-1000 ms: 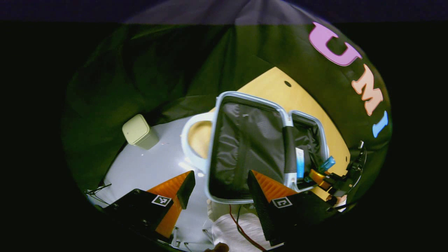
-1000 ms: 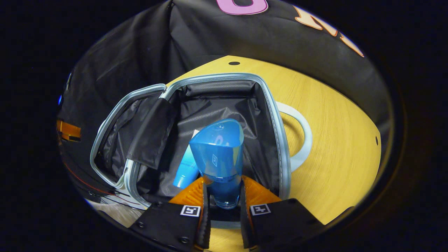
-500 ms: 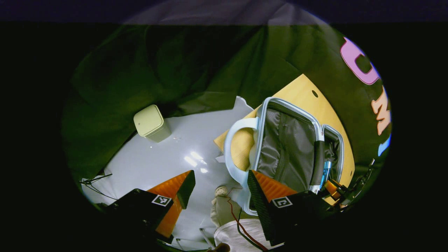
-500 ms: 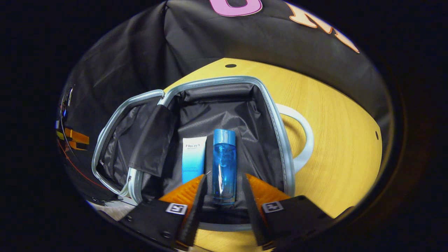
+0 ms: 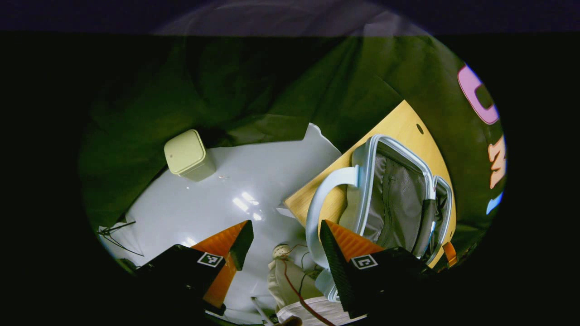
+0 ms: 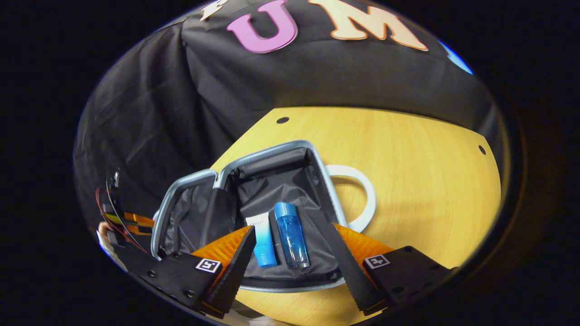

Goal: First open the suitcase, pack the skin care products into it, and then close the suitcase.

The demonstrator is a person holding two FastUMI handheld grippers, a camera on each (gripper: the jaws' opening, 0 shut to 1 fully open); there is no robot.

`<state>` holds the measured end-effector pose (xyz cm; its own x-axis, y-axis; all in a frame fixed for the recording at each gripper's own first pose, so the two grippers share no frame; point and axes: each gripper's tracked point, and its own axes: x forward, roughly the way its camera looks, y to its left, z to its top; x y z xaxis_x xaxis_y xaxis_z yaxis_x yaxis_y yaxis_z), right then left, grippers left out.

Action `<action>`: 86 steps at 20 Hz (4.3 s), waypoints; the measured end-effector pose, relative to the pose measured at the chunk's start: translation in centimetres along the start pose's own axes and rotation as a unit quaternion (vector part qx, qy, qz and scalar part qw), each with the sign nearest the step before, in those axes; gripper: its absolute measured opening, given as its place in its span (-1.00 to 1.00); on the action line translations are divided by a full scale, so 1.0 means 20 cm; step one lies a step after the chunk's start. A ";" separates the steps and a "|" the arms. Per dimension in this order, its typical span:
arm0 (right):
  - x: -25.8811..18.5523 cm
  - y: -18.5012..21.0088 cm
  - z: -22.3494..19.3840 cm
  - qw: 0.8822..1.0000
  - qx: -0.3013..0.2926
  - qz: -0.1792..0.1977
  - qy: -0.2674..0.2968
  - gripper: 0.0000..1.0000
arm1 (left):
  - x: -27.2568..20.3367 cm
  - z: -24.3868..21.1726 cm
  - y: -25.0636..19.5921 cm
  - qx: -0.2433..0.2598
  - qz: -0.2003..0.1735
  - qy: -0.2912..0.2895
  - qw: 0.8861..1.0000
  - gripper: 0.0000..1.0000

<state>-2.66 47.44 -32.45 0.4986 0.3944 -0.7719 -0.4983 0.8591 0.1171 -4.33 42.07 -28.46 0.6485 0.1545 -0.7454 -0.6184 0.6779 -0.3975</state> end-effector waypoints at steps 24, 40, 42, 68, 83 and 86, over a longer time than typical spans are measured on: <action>-0.20 -0.27 0.09 0.998 0.034 -0.046 -0.034 0.97 | 0.08 -0.07 -0.22 -0.024 -0.066 0.067 0.995 -0.86; -0.53 -0.78 -0.09 0.993 0.046 -0.082 -0.064 0.97 | -0.76 0.05 -1.05 0.111 -0.095 -0.074 0.986 -0.92; -0.58 -0.84 -0.10 0.993 0.037 -0.090 -0.065 0.97 | -0.84 0.02 -1.24 0.118 -0.119 -0.080 0.983 -0.89; -0.87 -1.14 -0.13 0.986 0.044 -0.109 -0.118 0.97 | -0.11 -0.98 -2.67 0.331 -0.120 0.101 0.931 -0.87; -1.01 -1.33 -0.08 0.977 0.066 -0.134 -0.151 0.97 | 0.17 -1.19 -2.57 0.448 0.012 0.133 0.884 0.06; -1.02 -1.34 -0.06 0.978 0.061 -0.129 -0.153 0.97 | 0.12 -1.28 -2.59 0.474 0.013 0.111 0.874 0.91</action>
<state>-0.34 16.04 -20.55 0.7953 0.2217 -0.5643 -0.2483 0.9682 0.0304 17.89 -11.09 -23.29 0.4718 0.1070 -0.8752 0.0813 0.9831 0.1640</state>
